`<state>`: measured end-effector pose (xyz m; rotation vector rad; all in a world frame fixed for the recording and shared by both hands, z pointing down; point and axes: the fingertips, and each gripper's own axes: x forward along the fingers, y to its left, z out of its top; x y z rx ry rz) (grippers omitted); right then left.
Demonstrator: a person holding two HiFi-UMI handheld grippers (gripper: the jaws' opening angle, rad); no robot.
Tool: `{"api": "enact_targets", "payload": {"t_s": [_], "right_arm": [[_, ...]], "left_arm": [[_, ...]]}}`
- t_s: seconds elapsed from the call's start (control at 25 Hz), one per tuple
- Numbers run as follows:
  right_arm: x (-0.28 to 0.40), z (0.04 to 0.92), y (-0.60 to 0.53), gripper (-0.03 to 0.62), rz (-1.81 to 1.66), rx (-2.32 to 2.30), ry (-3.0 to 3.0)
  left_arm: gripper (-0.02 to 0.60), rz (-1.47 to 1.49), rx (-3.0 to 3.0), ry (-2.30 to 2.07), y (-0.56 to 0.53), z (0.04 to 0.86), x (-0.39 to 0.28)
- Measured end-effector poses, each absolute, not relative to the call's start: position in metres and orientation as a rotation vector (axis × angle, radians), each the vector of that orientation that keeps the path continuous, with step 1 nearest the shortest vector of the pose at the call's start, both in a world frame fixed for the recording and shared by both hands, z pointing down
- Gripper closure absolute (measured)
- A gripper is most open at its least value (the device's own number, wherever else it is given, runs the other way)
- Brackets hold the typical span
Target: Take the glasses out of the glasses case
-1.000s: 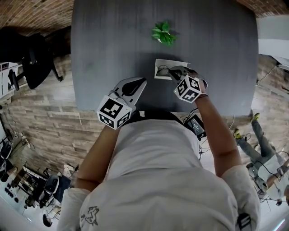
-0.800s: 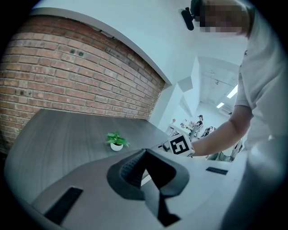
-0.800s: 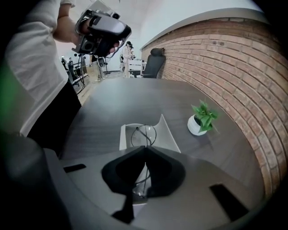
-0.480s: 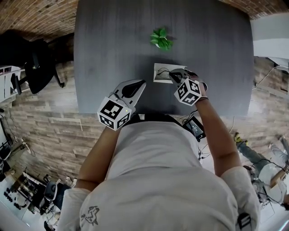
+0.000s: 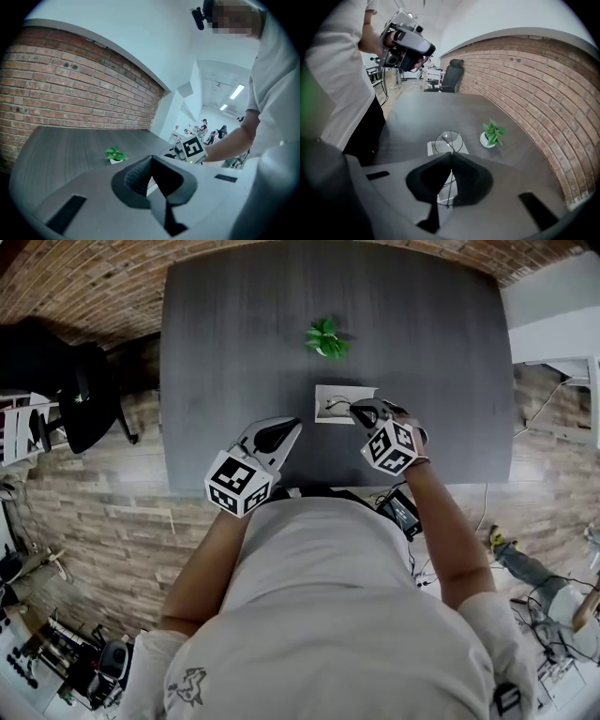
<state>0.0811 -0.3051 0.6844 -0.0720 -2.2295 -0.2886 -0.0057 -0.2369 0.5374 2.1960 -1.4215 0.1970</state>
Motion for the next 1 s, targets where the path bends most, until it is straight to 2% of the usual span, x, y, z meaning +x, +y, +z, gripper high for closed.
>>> {"api": "enact_targets", "payload": {"t_s": [1.0], "right_arm": [[0.113,0.558,-0.272,0.582,-0.132,0.444,-2.474]], "left_arm": [[0.571,0.191,2.372,-1.326,-0.218,0.498,0.000]]}}
